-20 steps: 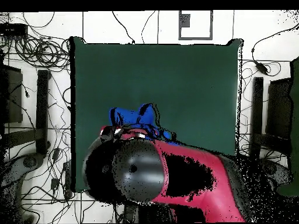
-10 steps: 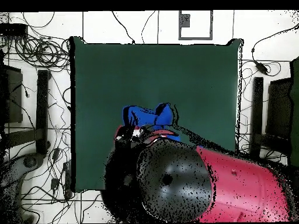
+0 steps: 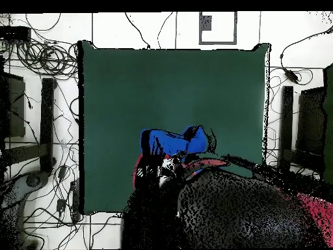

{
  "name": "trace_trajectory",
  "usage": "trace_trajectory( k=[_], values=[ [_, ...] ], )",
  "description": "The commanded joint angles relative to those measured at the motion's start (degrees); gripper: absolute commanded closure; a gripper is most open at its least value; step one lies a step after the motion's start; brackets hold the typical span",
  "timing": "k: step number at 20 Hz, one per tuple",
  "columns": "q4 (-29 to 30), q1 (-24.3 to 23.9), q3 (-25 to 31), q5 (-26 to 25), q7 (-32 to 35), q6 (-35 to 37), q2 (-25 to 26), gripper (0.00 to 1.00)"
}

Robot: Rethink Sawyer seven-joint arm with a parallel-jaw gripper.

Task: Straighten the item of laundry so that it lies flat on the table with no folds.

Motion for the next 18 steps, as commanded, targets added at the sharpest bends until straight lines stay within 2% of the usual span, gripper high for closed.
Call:
trace_trajectory(
  k=[1,8,9,18],
  values=[
    [-3.30,1.01,2.90,-1.52,6.66,7.92,0.14,1.00],
    [-2.33,1.86,2.34,-2.77,5.22,5.44,-0.18,1.00],
    [-1.82,1.96,2.21,-2.47,5.12,4.71,-0.45,0.00],
    [-1.36,2.00,2.19,-2.47,5.39,3.08,-0.69,0.00]
  ],
)
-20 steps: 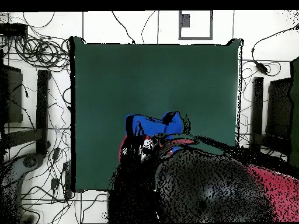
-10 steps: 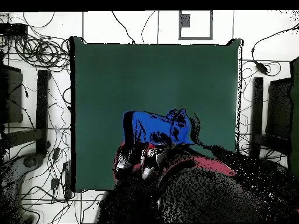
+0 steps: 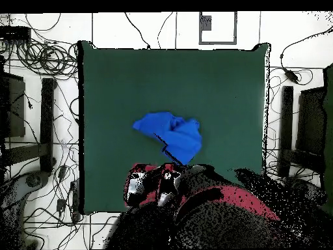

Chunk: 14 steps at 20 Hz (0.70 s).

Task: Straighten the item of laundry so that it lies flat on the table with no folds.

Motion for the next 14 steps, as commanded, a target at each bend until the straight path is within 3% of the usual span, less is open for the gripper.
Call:
trace_trajectory(
  k=[1,6,8,14],
  values=[
    [3.12,1.75,2.20,-1.56,5.39,0.45,1.97,0.00],
    [3.81,2.15,1.70,-1.75,6.34,0.15,1.45,0.00],
    [2.49,2.68,1.50,-4.88,7.28,3.73,1.64,0.00],
    [7.03,4.84,0.12,-4.46,10.23,-3.00,1.05,0.00]
  ],
)
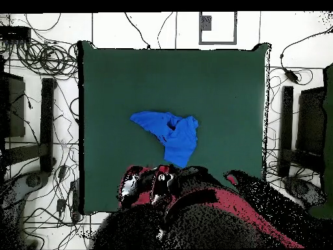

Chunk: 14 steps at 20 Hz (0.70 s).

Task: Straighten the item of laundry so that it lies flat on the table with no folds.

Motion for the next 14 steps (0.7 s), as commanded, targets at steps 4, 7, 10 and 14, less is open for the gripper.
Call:
trace_trajectory(
  k=[4,7,10,14],
  values=[
    [10.71,4.60,-0.18,-2.27,9.47,-8.87,2.52,0.00],
    [12.31,5.18,-0.38,-1.96,9.36,-10.95,3.55,0.00],
    [13.00,5.69,-0.58,-3.05,9.34,-11.35,4.70,0.00],
    [14.79,6.42,-1.03,-4.29,9.80,-15.04,5.78,0.00]
  ],
)
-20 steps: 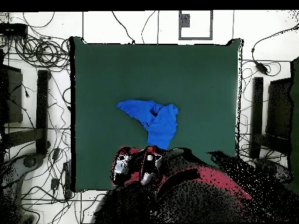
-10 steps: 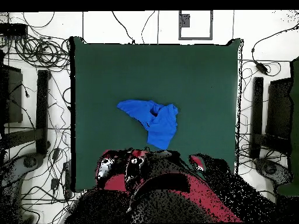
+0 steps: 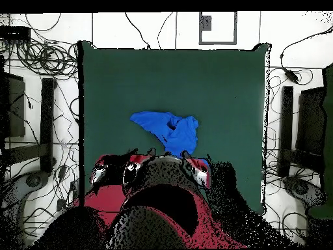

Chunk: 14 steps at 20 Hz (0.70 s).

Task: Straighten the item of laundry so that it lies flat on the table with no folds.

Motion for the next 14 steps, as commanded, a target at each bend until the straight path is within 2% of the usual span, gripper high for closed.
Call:
trace_trajectory(
  k=[1,7,14],
  values=[
    [13.62,2.28,-0.53,-3.25,9.94,-6.96,6.26,0.00],
    [16.70,3.03,-0.75,-3.26,11.45,-15.04,8.08,0.00],
    [17.42,3.88,-1.32,-3.91,12.37,-20.33,11.17,0.00]
  ],
)
